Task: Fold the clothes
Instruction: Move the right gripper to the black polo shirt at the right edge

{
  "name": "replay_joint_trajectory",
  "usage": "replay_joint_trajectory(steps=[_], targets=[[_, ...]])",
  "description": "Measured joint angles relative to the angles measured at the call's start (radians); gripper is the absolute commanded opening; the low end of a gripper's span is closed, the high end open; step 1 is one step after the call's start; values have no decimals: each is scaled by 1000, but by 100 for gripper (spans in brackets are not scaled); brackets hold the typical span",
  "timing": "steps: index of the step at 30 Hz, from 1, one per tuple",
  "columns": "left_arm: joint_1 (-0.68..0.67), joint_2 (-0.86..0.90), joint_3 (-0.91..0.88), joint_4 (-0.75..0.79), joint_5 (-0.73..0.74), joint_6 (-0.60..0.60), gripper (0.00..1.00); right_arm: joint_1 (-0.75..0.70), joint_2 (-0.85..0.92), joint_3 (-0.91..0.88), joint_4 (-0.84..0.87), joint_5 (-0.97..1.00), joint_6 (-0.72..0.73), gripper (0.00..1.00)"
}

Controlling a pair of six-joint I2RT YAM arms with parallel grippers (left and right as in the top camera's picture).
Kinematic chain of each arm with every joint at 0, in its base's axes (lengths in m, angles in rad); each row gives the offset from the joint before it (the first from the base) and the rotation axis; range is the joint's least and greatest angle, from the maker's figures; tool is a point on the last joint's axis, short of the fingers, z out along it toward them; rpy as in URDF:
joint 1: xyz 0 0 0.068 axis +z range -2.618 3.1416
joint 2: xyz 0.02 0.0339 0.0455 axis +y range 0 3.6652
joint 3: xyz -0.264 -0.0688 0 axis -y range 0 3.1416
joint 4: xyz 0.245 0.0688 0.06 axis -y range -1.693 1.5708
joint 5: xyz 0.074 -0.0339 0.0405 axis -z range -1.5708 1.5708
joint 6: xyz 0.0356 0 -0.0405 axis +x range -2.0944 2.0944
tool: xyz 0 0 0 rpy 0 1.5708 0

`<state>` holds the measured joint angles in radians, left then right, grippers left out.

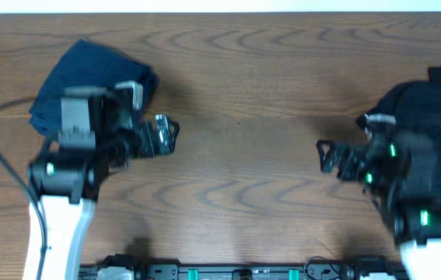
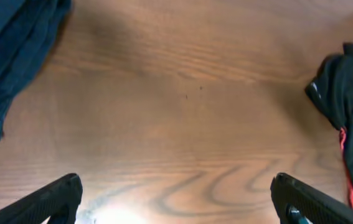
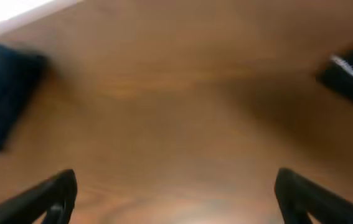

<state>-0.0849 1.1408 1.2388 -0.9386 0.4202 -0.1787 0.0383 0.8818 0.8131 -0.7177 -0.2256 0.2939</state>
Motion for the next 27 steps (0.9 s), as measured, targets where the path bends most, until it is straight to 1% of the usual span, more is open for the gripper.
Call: replay_joint_trajectory(steps=[2, 5, 9, 12, 16, 20, 23, 25, 27], targets=[[0, 47, 55, -23, 1, 0, 98, -13, 147, 111, -80, 29, -50, 99], [0, 76, 86, -20, 37, -4, 98, -29, 372, 280, -133, 13, -118, 99], [1, 77, 90, -8, 101, -5, 98, -33, 562, 388, -114, 2, -172, 99], [1, 77, 92, -40, 125, -5, 98, -53, 685, 441, -77, 46, -140, 99], [1, 77, 92, -110, 137, 3, 98, -112, 819, 497, -69, 103, -67, 99], [1, 77, 92, -150, 147, 19, 98, -179, 910, 509, -41, 163, 1, 99], [1, 77, 92, -153, 153, 26, 98, -209, 959, 509, -26, 188, 29, 95], [1, 77, 92, -151, 154, 27, 98, -212, 992, 510, -4, 198, 39, 84], [1, 77, 92, -148, 156, 30, 98, -210, 1027, 510, 27, 200, 51, 79]])
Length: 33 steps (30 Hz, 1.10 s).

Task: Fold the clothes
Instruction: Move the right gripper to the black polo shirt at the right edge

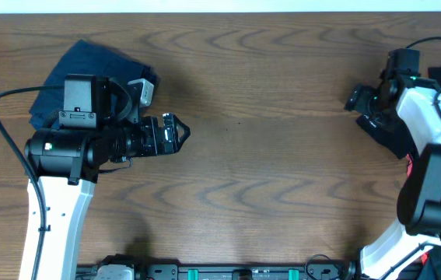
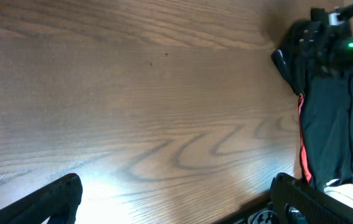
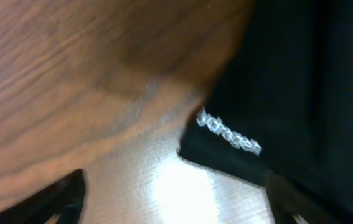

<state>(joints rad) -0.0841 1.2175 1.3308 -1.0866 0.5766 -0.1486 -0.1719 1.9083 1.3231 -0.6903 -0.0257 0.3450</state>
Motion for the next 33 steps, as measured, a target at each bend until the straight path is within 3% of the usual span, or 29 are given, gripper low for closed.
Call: replay_joint_trajectory(steps=[8, 9, 14, 23, 31, 32, 33], targets=[[0, 0, 0, -3, 0, 1, 98, 3, 90, 0, 44, 53, 32, 66], [0, 0, 0, -3, 0, 1, 98, 3, 95, 0, 48, 61, 35, 60], [0, 0, 0, -3, 0, 4, 98, 3, 97, 0, 55, 85, 47, 1], [0, 0, 0, -3, 0, 12, 98, 6, 68, 2, 21, 100, 57, 1], [0, 0, 0, -3, 0, 15, 98, 69, -166, 8, 3, 115, 45, 1], [0, 0, 0, -3, 0, 15, 98, 79, -181, 12, 3, 122, 45, 5], [0, 0, 0, -3, 0, 15, 98, 88, -188, 16, 3, 131, 45, 20]])
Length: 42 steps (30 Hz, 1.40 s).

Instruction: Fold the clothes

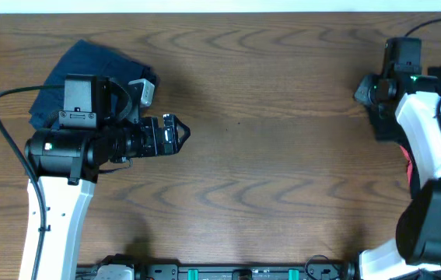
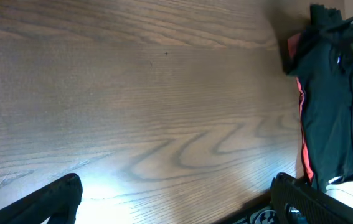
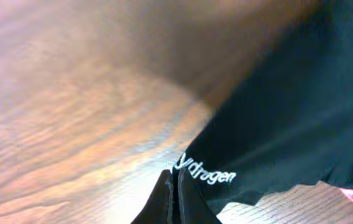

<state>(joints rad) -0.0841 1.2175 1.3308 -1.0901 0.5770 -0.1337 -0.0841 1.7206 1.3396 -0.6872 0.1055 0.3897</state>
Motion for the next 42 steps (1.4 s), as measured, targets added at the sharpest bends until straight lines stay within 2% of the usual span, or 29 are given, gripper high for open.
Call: replay_joint_trajectory(steps=[1, 2, 7, 10, 13, 14, 16, 17, 20, 30, 36, 37, 38, 39, 40, 41, 42], targets=[[0, 0, 0, -2, 0, 0, 98, 5, 0, 2, 1, 8, -2, 41], [0, 0, 0, -2, 0, 0, 98, 8, 6, 2, 2, 11, 3, 43], [0, 0, 0, -3, 0, 0, 98, 8, 113, 2, -1, 35, -7, 43], [0, 0, 0, -3, 0, 0, 98, 8, 196, 0, -2, 34, -3, 62], [0, 0, 0, -3, 0, 0, 98, 8, 254, -4, 6, 33, 2, 65], [0, 0, 0, -3, 0, 0, 98, 8, 268, -6, 15, 33, 5, 63], [0, 0, 0, -3, 0, 0, 98, 8, 285, -7, 36, 33, 7, 49], [0, 0, 0, -3, 0, 0, 98, 8, 288, -7, 43, 34, 10, 32], [0, 0, 0, -3, 0, 0, 98, 8, 289, -7, 54, 26, 12, 1], [0, 0, 0, -6, 0, 0, 98, 36, 271, -8, 19, -102, 11, 1], [0, 0, 0, -6, 0, 0, 98, 215, 141, -8, 21, -201, -9, 2], [0, 0, 0, -6, 0, 0, 98, 245, 124, -8, 23, -197, -11, 21], [0, 0, 0, -7, 0, 0, 98, 278, 109, -8, 26, -176, -11, 31], [0, 0, 0, -9, 0, 0, 98, 305, 100, -8, 27, -152, -9, 36], [0, 0, 0, -12, 0, 0, 98, 327, 94, -8, 31, -113, -6, 48], [0, 0, 0, -16, 0, 0, 98, 335, 94, -8, 35, -80, -5, 56], [0, 0, 0, -22, 0, 0, 98, 335, 95, -8, 43, -38, 1, 59]])
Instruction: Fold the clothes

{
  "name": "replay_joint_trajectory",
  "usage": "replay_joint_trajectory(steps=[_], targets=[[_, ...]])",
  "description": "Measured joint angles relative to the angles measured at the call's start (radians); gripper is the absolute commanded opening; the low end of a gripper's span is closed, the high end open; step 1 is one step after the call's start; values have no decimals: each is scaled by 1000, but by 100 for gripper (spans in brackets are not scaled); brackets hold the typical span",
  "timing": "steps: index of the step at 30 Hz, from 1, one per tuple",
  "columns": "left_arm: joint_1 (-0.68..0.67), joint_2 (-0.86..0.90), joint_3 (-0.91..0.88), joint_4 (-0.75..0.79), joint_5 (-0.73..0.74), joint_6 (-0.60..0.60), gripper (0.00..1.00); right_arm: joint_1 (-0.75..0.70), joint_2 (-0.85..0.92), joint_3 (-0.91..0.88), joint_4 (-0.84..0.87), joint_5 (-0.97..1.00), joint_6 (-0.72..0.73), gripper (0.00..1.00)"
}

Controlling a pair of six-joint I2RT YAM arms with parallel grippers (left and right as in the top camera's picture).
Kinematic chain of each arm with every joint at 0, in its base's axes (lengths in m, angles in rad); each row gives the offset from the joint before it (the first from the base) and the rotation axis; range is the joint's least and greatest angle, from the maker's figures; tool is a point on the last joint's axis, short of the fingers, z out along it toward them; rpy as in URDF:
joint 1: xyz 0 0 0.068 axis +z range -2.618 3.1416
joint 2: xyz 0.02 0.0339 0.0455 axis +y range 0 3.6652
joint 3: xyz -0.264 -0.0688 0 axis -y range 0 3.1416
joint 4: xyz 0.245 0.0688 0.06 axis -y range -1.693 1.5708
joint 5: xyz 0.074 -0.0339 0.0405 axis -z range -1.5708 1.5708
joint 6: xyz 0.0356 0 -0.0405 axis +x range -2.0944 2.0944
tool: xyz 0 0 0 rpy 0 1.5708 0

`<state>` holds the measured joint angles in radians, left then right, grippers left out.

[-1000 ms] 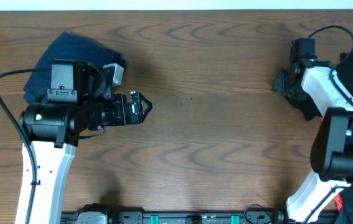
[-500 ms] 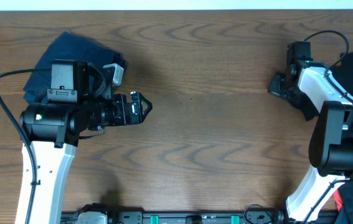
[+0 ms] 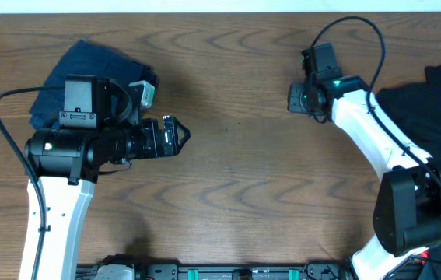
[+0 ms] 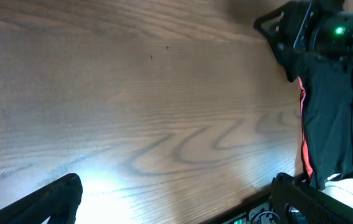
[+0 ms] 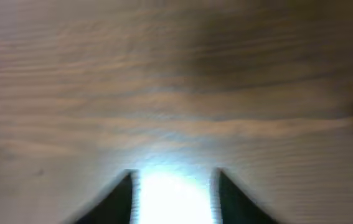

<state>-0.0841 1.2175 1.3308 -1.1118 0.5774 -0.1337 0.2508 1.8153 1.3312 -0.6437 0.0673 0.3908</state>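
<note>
A black garment (image 3: 438, 109) with a pink-red trim lies crumpled at the table's right edge; it also shows in the left wrist view (image 4: 329, 112). A blue garment (image 3: 80, 78) lies folded at the back left, partly under my left arm. My right gripper (image 3: 294, 97) hangs over bare wood left of the black garment, its jaws apart with nothing between them (image 5: 173, 186). My left gripper (image 3: 175, 134) stands open and empty over the left middle of the table (image 4: 176, 211).
The wooden table (image 3: 236, 179) spans the whole view. A black cable (image 3: 344, 31) loops from the right arm at the back. The table's front edge and the arm bases (image 3: 236, 272) run along the bottom.
My right gripper was shut on the black garment's edge at the right. Now it is open over bare wood farther left, and the garment lies at the right. The left arm has not moved.
Both grippers stood open near the table's middle. Then my right gripper was open at the black garment's left edge, then shut on that edge by its printed label. Now it is open and empty left of the garment. The blue garment stayed put.
</note>
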Motion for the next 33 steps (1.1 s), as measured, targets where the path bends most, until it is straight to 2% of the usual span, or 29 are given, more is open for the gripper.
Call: replay_joint_trajectory(steps=[7, 12, 16, 21, 22, 24, 25, 33], targets=[[0, 0, 0, -8, 0, 0, 98, -163, 28, 0, 41, 130, 56, 60], [0, 0, 0, -7, 0, 0, 98, -308, 66, 0, 64, 107, 99, 62], [0, 0, 0, -7, 0, 0, 98, -344, 130, 0, 92, 81, 129, 61], [0, 0, 0, -7, 0, 0, 98, -348, 200, 0, 113, 52, 150, 47], [0, 0, 0, -7, 0, 0, 98, -348, 208, 0, 111, 48, 151, 41], [0, 0, 0, -7, 0, 0, 98, -348, 214, 0, 108, 41, 154, 17], [0, 0, 0, -7, 0, 0, 98, -348, 215, 0, 105, 38, 154, 1], [0, 0, 0, -7, 0, 0, 98, -347, 212, 0, 45, 34, 158, 1]])
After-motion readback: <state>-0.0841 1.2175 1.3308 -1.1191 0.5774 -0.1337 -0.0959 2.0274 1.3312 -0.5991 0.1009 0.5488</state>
